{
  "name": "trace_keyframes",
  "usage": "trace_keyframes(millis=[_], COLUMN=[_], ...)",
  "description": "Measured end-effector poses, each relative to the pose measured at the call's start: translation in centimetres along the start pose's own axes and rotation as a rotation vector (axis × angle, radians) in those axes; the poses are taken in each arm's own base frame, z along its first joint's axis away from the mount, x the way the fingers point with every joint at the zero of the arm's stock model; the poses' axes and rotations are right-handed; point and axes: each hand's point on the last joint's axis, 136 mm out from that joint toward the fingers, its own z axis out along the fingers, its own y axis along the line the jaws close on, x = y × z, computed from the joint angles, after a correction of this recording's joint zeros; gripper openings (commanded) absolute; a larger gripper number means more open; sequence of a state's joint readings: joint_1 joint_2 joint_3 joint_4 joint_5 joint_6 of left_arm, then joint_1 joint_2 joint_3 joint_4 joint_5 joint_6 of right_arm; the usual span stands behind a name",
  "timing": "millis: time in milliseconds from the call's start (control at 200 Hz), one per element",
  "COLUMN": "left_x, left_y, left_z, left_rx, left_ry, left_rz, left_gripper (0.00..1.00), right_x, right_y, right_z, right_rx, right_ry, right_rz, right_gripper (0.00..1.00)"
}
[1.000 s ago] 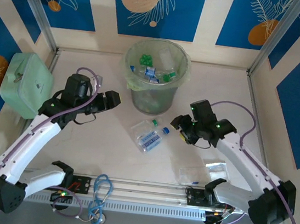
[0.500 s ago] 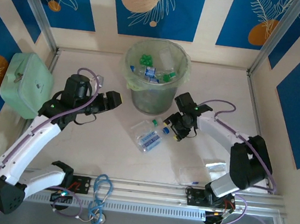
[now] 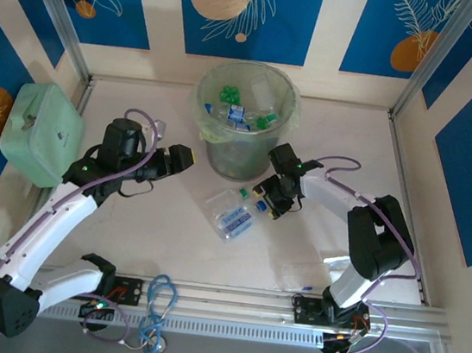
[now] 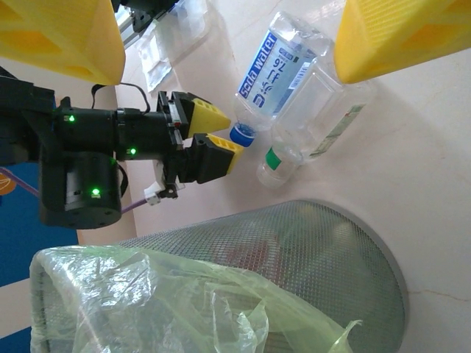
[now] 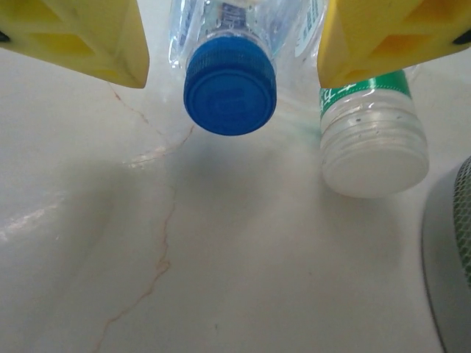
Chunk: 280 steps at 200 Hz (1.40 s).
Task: Put the plastic bottles in the bin
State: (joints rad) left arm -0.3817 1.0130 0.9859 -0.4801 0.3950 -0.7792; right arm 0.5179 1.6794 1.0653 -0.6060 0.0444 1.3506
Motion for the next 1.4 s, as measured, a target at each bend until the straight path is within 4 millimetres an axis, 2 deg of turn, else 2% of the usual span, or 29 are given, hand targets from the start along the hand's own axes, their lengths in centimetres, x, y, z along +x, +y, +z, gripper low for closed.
trace_keyframes(millis=[230,365,590,715,825,960,1165,1285,1400], left_x=[0.1,0.2,0.2,0.2,0.0,-0.1,-0.2,-0.5,-0.5], left_y=[-0.3,-0.2,-0.5,-0.6,-0.8,-1.0,-1.0,-1.5,-2.2], left_z=[0.4,0.6,0.7,0.7,0.7,0.7,1.1,1.1,1.1], left_rx=[0.03,0.038,0.055,0.06,0.068,0.077,0.078,0.093,0.121], left_ry=[0.005,0.009,0.007,0.007,0.004,-0.002,0.007,0.001,-0.001], left_rz=[-0.007,-0.018,-0.012,-0.01,-0.006,0.001,0.01,0.029,0.049], left_gripper=[0.74,0.74,0.74,0.75,0.75,0.75,0.75,0.75,0.75], right_x=[0.0,0.0,0.1,0.2,0.7,2.1,4.6,5.5,5.1], right_y=[-0.2,-0.2,-0.1,0.3,0.8,1.7,4.1,6.8,9.6], right_z=[1.8,2.3,2.2,0.9,-1.8,-6.7,-15.6,-21.8,-27.6], right_rx=[0.031,0.04,0.036,0.004,-0.066,-0.199,-0.453,-0.61,-0.76], right_ry=[0.027,0.032,0.032,0.016,-0.015,-0.049,-0.11,-0.156,-0.2], right_rz=[0.011,0.01,0.007,-0.013,-0.055,-0.137,-0.308,-0.387,-0.416], right_gripper=[0.53,0.43,0.3,0.25,0.24,0.24,0.24,0.24,0.23])
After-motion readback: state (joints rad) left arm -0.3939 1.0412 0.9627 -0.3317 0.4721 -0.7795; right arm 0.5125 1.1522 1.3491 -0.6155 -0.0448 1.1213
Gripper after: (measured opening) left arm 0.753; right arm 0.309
